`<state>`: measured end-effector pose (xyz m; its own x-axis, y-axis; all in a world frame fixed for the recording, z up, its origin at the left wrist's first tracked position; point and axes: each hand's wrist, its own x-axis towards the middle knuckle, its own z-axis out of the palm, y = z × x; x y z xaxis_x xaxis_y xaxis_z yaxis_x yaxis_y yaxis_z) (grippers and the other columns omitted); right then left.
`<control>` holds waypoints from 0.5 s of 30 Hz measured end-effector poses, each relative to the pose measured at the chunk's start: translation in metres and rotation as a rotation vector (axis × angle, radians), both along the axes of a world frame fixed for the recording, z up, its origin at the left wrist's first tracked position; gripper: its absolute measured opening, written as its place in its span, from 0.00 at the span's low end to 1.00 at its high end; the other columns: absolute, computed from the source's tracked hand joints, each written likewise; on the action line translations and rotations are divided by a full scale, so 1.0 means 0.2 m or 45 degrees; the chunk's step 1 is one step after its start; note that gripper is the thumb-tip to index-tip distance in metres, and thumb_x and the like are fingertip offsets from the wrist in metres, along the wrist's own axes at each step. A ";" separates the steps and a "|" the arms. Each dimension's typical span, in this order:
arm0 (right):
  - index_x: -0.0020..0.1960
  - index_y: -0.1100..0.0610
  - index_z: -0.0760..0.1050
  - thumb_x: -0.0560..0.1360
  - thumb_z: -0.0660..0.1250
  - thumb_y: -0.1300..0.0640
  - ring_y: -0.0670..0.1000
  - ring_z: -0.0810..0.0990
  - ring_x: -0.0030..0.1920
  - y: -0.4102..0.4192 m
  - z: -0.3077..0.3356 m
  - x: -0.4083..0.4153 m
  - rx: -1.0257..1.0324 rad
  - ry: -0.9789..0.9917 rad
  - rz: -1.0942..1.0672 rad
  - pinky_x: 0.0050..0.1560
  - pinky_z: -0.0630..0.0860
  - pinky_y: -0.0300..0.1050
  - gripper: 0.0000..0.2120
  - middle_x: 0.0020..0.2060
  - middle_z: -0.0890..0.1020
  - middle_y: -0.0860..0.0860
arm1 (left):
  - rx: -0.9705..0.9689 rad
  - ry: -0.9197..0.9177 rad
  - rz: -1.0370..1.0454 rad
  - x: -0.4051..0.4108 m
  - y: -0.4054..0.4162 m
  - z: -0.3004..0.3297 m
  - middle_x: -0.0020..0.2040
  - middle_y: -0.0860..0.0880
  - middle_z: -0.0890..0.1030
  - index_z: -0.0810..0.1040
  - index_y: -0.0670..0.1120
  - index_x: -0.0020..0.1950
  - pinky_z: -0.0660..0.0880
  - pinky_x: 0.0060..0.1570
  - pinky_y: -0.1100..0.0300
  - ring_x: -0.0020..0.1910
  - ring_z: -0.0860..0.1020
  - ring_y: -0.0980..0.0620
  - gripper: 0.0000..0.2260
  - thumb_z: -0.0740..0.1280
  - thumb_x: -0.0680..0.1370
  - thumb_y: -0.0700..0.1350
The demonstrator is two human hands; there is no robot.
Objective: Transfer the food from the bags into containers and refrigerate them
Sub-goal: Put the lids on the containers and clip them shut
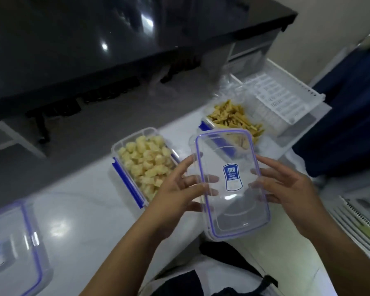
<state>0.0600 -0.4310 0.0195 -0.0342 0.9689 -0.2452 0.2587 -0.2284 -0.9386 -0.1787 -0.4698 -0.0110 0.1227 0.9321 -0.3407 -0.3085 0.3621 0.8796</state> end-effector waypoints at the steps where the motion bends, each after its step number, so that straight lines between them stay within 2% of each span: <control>1: 0.65 0.47 0.78 0.75 0.70 0.67 0.51 0.87 0.47 0.01 0.00 0.03 0.019 -0.006 -0.006 0.46 0.85 0.49 0.23 0.53 0.86 0.50 | 0.011 -0.027 -0.027 0.04 0.02 0.01 0.54 0.42 0.85 0.71 0.57 0.70 0.81 0.45 0.45 0.48 0.84 0.45 0.28 0.68 0.77 0.30; 4: 0.66 0.37 0.72 0.72 0.74 0.55 0.39 0.82 0.55 0.04 -0.02 0.08 0.016 -0.046 0.186 0.46 0.79 0.34 0.27 0.56 0.83 0.37 | 0.029 -0.053 0.024 0.19 0.09 0.00 0.54 0.41 0.85 0.71 0.54 0.70 0.82 0.43 0.46 0.49 0.84 0.43 0.26 0.67 0.78 0.31; 6: 0.72 0.29 0.60 0.63 0.79 0.39 0.31 0.72 0.63 0.07 -0.05 0.09 -0.012 -0.256 0.402 0.53 0.73 0.32 0.43 0.67 0.71 0.31 | 0.027 -0.062 0.097 0.30 0.13 0.01 0.53 0.41 0.85 0.70 0.54 0.70 0.82 0.40 0.49 0.49 0.84 0.43 0.25 0.67 0.78 0.31; 8: 0.74 0.25 0.46 0.53 0.76 0.27 0.37 0.62 0.71 0.12 -0.09 0.11 -0.019 -0.432 0.499 0.63 0.67 0.39 0.58 0.71 0.57 0.30 | 0.032 -0.048 0.155 0.39 0.16 0.02 0.54 0.42 0.85 0.71 0.54 0.69 0.82 0.38 0.51 0.49 0.85 0.43 0.25 0.67 0.78 0.32; 11: 0.71 0.23 0.33 0.51 0.75 0.25 0.51 0.48 0.79 0.21 -0.12 0.12 -0.018 -0.556 0.607 0.73 0.63 0.60 0.64 0.78 0.45 0.39 | 0.015 0.005 0.227 0.49 0.20 0.05 0.54 0.42 0.85 0.71 0.55 0.69 0.83 0.42 0.45 0.52 0.84 0.41 0.25 0.68 0.78 0.32; 13: 0.71 0.24 0.30 0.53 0.75 0.27 0.55 0.49 0.79 0.28 -0.13 0.12 0.015 -0.590 0.687 0.72 0.63 0.65 0.64 0.79 0.45 0.43 | -0.009 0.049 0.271 0.53 0.24 0.06 0.54 0.43 0.85 0.71 0.56 0.68 0.82 0.45 0.41 0.53 0.84 0.41 0.25 0.68 0.77 0.32; 15: 0.73 0.26 0.33 0.54 0.74 0.28 0.55 0.54 0.77 0.35 -0.16 0.11 0.035 -0.548 0.732 0.70 0.66 0.65 0.62 0.78 0.50 0.44 | -0.025 0.077 0.292 0.52 0.27 0.08 0.55 0.44 0.85 0.72 0.57 0.67 0.82 0.48 0.42 0.54 0.84 0.42 0.25 0.69 0.77 0.33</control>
